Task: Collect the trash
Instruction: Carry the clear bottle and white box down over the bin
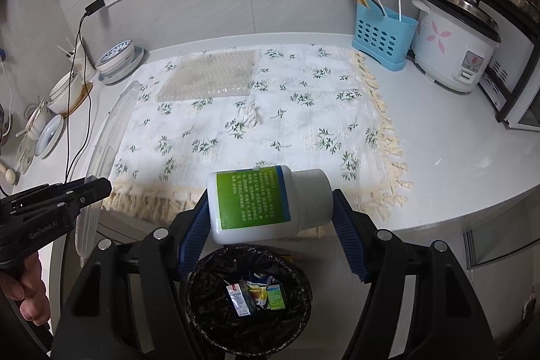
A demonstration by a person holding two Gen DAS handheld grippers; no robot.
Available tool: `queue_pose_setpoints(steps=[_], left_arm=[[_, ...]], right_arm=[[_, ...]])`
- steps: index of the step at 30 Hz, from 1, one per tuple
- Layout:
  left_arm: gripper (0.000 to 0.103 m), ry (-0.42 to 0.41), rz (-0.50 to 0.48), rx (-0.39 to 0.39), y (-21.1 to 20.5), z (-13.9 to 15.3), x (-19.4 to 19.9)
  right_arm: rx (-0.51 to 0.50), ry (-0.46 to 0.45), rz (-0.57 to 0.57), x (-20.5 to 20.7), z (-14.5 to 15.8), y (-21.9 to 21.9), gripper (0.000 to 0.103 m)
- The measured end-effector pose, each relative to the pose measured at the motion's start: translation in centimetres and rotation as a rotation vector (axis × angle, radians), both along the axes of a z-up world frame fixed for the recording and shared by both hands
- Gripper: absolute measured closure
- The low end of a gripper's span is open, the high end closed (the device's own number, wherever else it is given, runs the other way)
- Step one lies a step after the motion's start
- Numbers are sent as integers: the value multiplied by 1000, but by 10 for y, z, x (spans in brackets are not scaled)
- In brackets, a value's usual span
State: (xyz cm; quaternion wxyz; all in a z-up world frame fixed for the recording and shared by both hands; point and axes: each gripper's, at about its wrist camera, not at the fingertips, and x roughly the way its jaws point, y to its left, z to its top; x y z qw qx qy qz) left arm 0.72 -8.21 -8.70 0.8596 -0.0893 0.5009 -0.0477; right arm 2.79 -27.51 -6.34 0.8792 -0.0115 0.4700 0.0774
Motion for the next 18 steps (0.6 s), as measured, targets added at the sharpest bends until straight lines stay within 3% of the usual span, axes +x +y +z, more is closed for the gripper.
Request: queue_pose_setpoints(steps=[13,18], left_arm=[[77,44,-73,-66,-15,-9,-59],[77,49,-104,-53,-18,-18,-76]], right_arm=[[-25,-12,20,-55,-3,-6,38],[-25,11,27,-80,-16,-6,38]])
